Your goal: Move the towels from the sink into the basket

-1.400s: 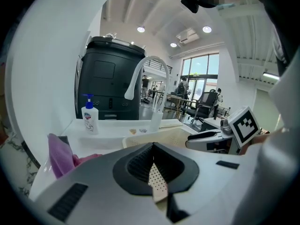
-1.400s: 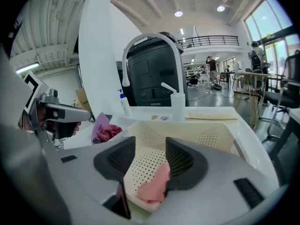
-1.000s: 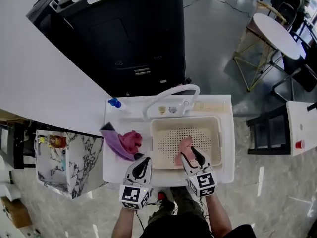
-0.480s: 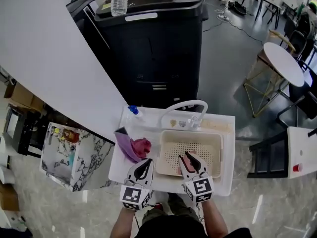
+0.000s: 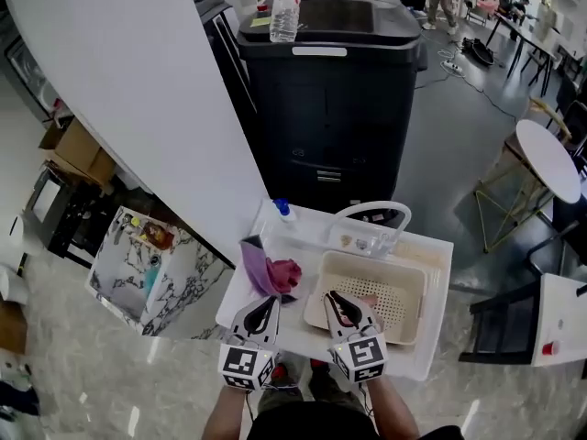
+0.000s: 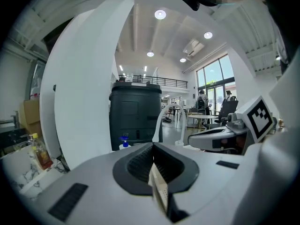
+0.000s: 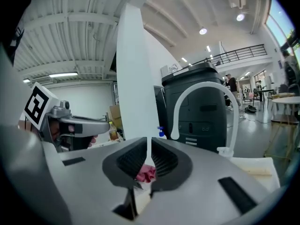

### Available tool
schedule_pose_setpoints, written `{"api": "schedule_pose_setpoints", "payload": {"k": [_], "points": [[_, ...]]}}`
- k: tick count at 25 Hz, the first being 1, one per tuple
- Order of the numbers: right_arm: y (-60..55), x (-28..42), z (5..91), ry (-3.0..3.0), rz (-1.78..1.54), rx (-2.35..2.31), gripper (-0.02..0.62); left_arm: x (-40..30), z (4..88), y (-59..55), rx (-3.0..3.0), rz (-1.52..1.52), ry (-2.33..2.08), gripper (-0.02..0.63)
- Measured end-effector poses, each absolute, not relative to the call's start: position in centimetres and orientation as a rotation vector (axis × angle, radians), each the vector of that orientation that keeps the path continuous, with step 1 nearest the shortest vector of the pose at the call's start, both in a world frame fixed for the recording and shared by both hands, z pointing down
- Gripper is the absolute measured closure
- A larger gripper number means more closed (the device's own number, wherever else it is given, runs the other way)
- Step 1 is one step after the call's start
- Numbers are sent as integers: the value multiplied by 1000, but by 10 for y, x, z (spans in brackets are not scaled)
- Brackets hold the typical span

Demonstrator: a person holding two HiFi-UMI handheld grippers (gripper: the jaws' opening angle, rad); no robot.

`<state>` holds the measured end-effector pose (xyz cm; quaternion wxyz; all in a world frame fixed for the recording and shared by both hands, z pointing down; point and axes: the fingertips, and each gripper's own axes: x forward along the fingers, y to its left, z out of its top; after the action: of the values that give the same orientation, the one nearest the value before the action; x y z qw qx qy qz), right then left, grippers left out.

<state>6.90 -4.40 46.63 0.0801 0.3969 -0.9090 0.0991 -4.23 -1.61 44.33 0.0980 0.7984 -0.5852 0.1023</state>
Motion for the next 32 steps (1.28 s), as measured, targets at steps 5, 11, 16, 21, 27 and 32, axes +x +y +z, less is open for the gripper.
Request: {"api": "schedule_pose_setpoints", "payload": {"k": [5,11,16,21,27,32], "points": [[-37,31,472,-2740,303,1087,549,-74,446,-5,2301,307,-1808,598],[-38,-5,484,-2731,315,1019,549,-113,452,3,2242,324,-1860,598],[-42,-33,491,-2716,321,987,551,-144,461,8,2186,319,-1876,598],[-50,-54,506,-2686,327,962,551,-165,474,5,2157,309,-1868,598],[-53,-78,533,-2641,359,933,551,-185,499,-3,2134,318,-1835,598],[-56,-92,557,-2605,392,919,551,-194,522,-9,2120,328,-1795,598]]}}
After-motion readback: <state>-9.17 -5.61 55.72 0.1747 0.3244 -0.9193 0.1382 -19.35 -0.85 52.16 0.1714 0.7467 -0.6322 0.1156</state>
